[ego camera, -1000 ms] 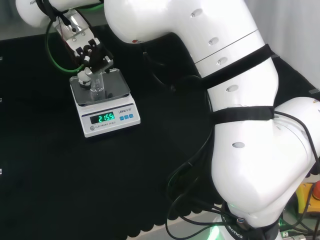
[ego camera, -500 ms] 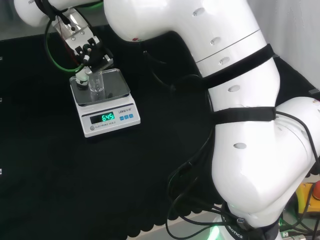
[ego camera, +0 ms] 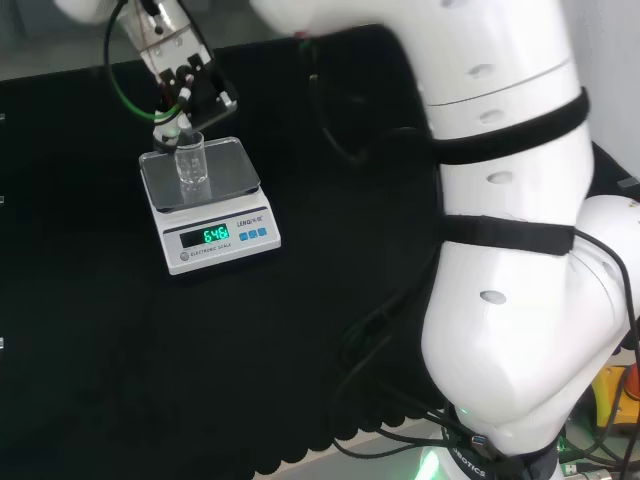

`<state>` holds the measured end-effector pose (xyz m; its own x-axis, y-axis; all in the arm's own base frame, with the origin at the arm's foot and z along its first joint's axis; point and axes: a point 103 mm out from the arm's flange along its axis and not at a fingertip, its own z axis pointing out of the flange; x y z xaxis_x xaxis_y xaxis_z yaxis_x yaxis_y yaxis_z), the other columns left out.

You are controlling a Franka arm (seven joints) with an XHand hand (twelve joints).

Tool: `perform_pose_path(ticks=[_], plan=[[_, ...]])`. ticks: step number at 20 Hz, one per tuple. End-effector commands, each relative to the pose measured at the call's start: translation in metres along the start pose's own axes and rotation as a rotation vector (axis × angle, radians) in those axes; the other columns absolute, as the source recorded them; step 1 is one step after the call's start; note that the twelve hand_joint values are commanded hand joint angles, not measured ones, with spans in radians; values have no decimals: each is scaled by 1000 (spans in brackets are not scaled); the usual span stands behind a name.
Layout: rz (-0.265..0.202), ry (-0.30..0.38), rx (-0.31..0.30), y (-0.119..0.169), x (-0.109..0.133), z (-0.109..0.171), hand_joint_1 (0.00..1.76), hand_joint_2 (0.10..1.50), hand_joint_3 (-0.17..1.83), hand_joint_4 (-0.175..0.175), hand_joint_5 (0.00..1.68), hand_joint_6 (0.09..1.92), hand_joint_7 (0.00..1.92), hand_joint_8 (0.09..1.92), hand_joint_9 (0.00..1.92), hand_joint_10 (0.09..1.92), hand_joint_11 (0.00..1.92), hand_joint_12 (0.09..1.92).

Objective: Put the beaker on the electronic balance.

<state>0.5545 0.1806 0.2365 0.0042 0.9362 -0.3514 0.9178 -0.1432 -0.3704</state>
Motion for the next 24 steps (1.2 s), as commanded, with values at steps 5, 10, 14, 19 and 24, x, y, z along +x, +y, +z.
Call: perform_pose_path(ticks=[5,10,14,19,24], plan=[[143,134,-122,-88,-91,-16,637,782,-115,-78,334,110,515,837,1053,87,923,1079],[186,250,-126,-117,-121,-3,670,833,-95,-83,406,122,561,820,1066,87,954,1053],[213,416,-164,-135,-145,9,712,885,-88,-91,435,125,614,795,1085,100,1022,1001],[234,603,-283,-153,-157,26,772,931,-89,-99,450,132,647,784,1090,161,1086,958],[234,587,-298,-158,-154,30,797,964,-124,-103,450,142,644,789,1051,252,1099,948]])
